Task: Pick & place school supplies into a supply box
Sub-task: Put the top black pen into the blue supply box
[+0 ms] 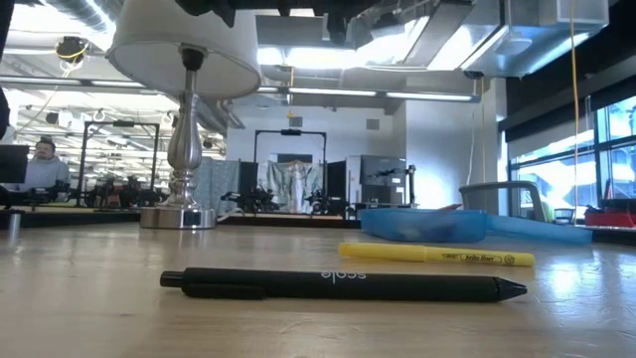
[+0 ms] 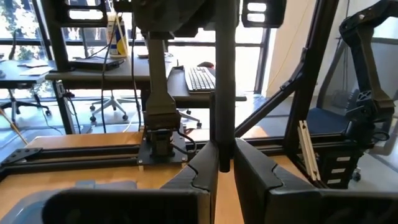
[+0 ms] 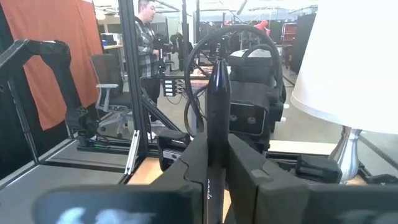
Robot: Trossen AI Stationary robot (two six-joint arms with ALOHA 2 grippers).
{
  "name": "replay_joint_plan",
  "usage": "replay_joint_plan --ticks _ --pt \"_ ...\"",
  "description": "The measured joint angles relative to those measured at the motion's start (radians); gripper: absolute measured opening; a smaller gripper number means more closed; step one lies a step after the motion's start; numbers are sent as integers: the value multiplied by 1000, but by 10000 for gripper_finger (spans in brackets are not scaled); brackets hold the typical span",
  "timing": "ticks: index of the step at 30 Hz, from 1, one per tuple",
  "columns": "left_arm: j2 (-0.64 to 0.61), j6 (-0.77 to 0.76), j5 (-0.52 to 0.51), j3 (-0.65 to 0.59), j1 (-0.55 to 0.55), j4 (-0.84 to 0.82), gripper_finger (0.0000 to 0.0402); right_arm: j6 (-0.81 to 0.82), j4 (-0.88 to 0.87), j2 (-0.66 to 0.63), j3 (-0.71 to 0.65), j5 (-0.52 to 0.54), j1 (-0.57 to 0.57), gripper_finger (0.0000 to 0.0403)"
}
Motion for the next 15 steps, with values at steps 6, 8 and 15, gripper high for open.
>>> replay_joint_plan --ticks 6,8,15 --pt "0 61 -3 0 0 -30 32 19 -17 1 0 5 0 40" --pt "0 62 5 0 0 -53 32 21 -32 2 0 26 0 40" --pt "-2 54 6 4 2 -205 32 42 -141 3 0 84 0 40"
